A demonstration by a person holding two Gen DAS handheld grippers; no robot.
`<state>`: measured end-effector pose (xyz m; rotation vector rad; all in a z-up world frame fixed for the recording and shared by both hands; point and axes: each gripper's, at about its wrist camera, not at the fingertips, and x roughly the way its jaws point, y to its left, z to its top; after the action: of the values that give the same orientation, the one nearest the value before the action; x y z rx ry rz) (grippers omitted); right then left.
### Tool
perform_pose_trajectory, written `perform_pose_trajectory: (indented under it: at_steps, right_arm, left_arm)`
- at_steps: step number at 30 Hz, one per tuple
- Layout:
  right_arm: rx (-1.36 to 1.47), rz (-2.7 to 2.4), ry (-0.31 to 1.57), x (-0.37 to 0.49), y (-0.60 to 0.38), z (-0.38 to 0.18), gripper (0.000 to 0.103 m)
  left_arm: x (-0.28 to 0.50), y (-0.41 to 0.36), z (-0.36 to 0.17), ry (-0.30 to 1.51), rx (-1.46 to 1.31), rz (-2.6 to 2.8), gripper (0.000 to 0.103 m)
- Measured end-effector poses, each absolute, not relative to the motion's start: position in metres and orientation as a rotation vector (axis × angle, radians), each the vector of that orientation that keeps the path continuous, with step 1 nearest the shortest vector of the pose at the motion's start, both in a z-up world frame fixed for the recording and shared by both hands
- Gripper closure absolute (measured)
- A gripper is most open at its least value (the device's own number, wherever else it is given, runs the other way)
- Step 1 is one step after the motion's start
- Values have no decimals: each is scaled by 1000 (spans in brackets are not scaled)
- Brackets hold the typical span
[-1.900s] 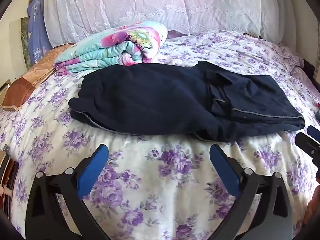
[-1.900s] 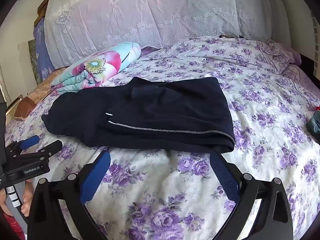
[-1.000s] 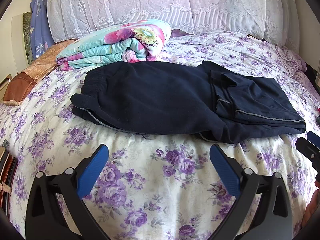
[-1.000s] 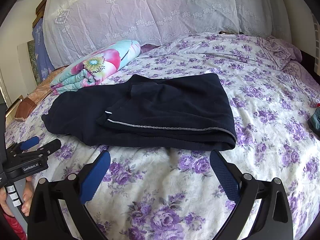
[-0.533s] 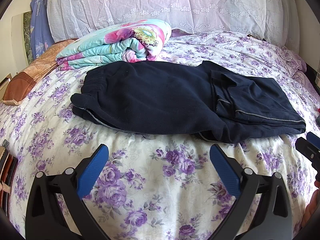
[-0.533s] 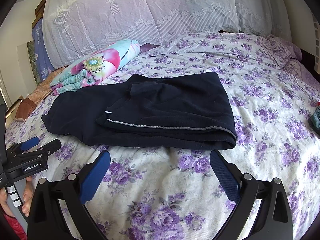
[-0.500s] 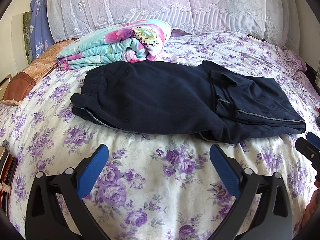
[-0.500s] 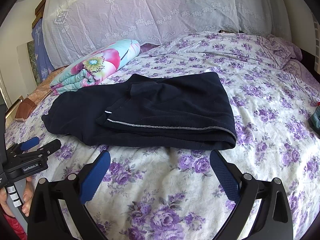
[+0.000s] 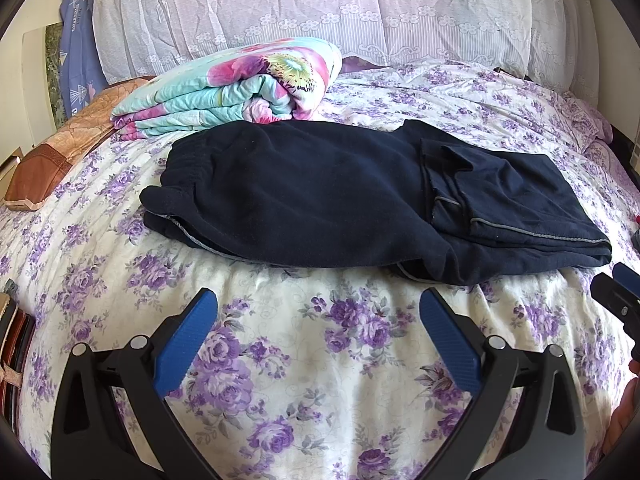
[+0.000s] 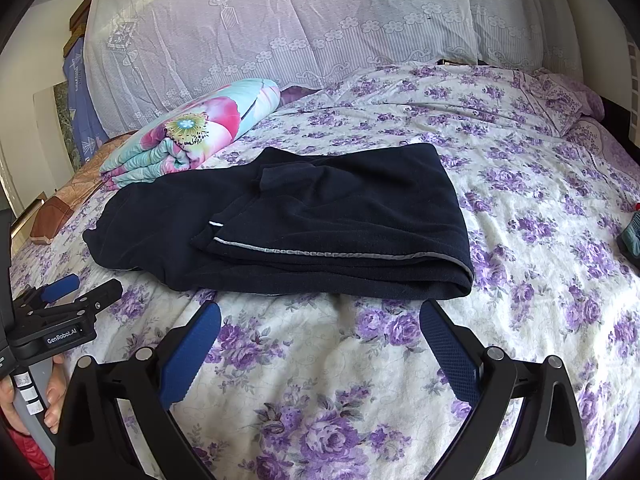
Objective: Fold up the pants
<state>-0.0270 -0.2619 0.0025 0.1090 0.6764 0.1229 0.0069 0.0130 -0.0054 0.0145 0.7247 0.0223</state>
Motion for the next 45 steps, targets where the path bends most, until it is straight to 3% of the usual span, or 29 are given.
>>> perform_pose_trajectory:
  at_steps: [39, 45]
  right_arm:
    - [114, 122, 683, -25, -262, 2, 3]
    - [158, 112, 704, -25, -270, -8, 3]
  left_arm:
    - [8, 14, -6, 734, 11, 12, 4]
    - [23, 40, -17, 842, -154, -71, 4]
